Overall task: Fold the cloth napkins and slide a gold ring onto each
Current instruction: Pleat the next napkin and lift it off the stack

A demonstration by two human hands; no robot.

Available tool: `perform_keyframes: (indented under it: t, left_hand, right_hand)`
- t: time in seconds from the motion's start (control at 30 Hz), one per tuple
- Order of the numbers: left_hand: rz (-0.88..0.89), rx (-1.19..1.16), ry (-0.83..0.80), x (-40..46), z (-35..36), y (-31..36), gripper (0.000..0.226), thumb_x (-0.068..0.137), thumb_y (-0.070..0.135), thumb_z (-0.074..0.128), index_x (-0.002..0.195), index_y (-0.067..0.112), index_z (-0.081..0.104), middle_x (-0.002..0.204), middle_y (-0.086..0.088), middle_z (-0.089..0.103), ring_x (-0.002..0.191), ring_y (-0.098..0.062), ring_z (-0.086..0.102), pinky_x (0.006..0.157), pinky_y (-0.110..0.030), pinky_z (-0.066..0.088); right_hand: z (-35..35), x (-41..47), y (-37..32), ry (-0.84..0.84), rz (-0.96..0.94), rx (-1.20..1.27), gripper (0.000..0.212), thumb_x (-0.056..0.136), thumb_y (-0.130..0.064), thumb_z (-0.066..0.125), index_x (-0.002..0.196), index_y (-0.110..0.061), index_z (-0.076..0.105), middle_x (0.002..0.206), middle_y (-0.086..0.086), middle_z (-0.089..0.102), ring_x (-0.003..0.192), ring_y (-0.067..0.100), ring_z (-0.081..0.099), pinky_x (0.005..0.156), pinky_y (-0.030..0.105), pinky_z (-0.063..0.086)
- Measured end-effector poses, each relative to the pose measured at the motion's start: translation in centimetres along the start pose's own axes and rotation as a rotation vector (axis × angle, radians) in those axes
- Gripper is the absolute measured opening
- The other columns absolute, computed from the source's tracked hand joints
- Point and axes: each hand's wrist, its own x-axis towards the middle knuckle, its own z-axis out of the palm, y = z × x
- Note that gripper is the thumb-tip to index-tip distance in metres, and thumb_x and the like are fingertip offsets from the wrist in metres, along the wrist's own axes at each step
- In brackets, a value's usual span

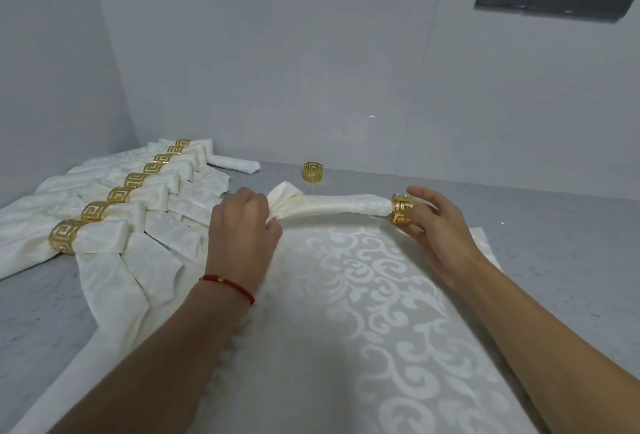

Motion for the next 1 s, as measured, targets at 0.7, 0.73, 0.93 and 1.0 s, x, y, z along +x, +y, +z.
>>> perform_keyframes:
  t: [0.7,0.73,0.93,1.0]
  left_hand:
    - [0.211,-0.088,0.062,-0.1,0.3,0.2,0.036,0.060,-0.004,0.077,0.062,0.012,0.044,0.066,-0.001,0.047,0.061,-0.019,0.040,0.057,-0.030,0.033]
    - [0.221,-0.090,0.048,-0.2,0.4,0.2,0.034,0.060,-0.004,0.077,0.061,0.011,0.046,0.066,-0.002,0.048,0.061,-0.019,0.040,0.057,-0.031,0.034]
    - [0.290,-0.139,0.015,-0.6,0.5,1.4,0.036,0.061,-0.002,0.077,0.063,0.012,0.045,0.067,0.001,0.046,0.064,-0.016,0.038,0.060,-0.029,0.029]
    - [0.321,-0.153,0.017,-0.8,0.5,1.9,0.037,0.062,-0.001,0.077,0.064,0.014,0.043,0.070,0.005,0.042,0.066,-0.014,0.036,0.063,-0.027,0.028]
  right_hand:
    - [0.2,-1.2,-1.0,-0.232,-0.461,-0.837,0.042,0.074,-0.031,0.084,0.111,-0.043,0.067,0.119,-0.018,0.066,0.125,0.009,0.050,0.109,0.025,0.034]
    - [0.2,-1.0,-1.1,-0.237,-0.506,-0.938,0.043,0.071,-0.042,0.081,0.110,-0.045,0.065,0.118,-0.020,0.065,0.126,0.011,0.048,0.108,0.020,0.027]
    - [2.7,-2.2,-1.6,-0.375,-0.640,-1.024,0.036,0.078,-0.037,0.083,0.106,-0.030,0.061,0.103,-0.018,0.069,0.105,-0.005,0.057,0.112,0.038,0.027]
    - [3.3,-2.7,-1.3,-0.348,-0.595,-0.987,0.035,0.081,-0.038,0.083,0.108,-0.027,0.063,0.100,-0.021,0.068,0.107,-0.019,0.048,0.106,0.030,0.032]
